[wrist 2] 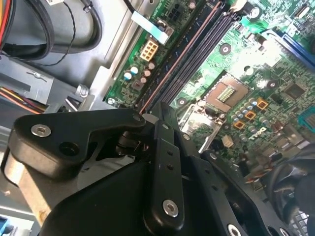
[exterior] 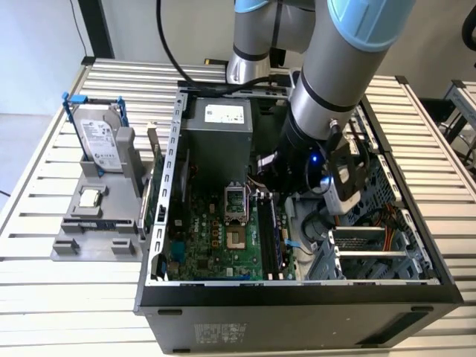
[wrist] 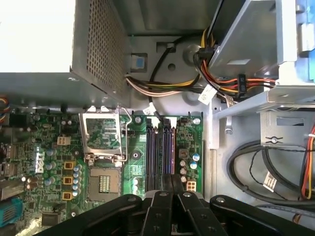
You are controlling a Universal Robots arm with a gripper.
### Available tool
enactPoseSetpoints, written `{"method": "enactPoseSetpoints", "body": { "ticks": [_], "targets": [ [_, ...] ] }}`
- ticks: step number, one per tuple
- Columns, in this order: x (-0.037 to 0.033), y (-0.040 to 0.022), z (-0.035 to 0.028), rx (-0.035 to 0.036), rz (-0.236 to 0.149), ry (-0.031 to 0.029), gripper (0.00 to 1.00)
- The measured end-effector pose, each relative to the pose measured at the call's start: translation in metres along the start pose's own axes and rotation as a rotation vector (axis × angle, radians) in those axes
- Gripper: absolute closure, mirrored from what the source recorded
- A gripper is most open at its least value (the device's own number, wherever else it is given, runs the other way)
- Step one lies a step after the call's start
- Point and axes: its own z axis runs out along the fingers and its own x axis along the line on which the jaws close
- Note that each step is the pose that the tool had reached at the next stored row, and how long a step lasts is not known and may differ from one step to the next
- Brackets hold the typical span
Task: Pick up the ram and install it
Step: 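Insert the ram into the slot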
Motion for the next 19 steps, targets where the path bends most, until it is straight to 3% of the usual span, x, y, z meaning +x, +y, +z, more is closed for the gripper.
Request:
{"method": "enactPoseSetpoints", "body": {
  "ticks": [19],
  "targets": [
    [0.0000, 0.0000, 0.0001, 0.0167, -0.185, 0.0244, 1.00]
  ]
}}
